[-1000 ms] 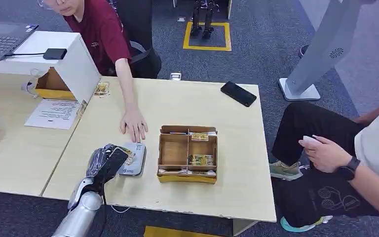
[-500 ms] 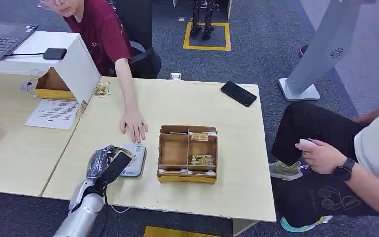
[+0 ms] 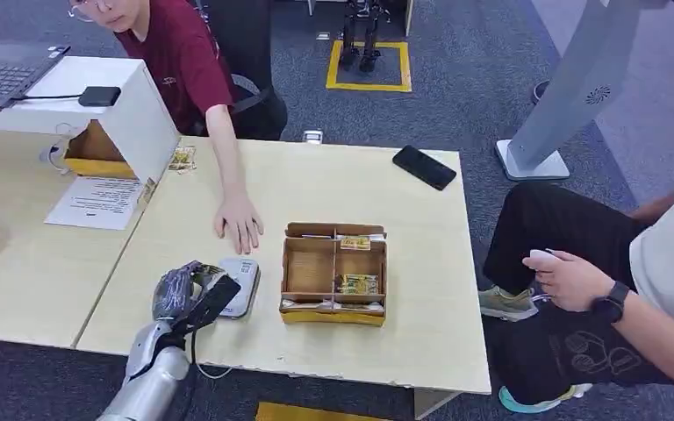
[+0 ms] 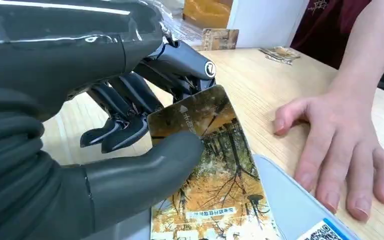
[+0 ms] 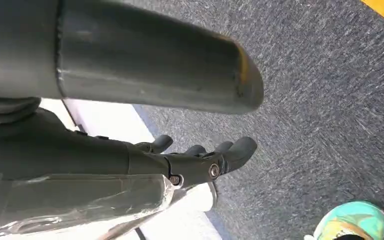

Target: Pass the card to the sensor for recognition and then transmit it.

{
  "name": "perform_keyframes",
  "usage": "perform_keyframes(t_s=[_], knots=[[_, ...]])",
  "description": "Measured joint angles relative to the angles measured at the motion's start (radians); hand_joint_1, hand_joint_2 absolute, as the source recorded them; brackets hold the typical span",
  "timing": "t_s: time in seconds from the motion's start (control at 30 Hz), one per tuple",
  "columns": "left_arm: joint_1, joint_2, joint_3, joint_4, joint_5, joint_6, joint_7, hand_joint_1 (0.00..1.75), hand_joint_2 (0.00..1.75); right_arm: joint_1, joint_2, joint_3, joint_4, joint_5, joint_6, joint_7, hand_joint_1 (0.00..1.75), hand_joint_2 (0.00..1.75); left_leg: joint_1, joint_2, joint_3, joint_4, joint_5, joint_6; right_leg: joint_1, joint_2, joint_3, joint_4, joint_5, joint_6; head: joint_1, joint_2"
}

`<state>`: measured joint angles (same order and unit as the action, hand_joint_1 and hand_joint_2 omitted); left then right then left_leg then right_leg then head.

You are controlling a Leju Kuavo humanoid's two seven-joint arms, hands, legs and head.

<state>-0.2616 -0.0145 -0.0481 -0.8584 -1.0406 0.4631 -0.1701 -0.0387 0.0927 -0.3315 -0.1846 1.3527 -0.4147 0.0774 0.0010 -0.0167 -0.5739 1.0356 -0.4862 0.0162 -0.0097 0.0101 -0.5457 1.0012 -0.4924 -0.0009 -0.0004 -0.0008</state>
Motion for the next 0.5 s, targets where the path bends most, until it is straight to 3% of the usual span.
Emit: perform_keyframes(t_s=[0.5], knots=[[-0.02, 0.001, 0.001, 0.053, -0.008, 0.009, -0.001, 1.75, 1.75, -0.001, 0.006, -0.003, 0.0, 0.014, -0.003, -0.003, 0.0, 0.0, 0.0, -0.001, 0.003, 0.0, 0.0, 0.0, 0.0, -0.001, 0.003, 0.0, 0.0, 0.0, 0.0, 0.0]])
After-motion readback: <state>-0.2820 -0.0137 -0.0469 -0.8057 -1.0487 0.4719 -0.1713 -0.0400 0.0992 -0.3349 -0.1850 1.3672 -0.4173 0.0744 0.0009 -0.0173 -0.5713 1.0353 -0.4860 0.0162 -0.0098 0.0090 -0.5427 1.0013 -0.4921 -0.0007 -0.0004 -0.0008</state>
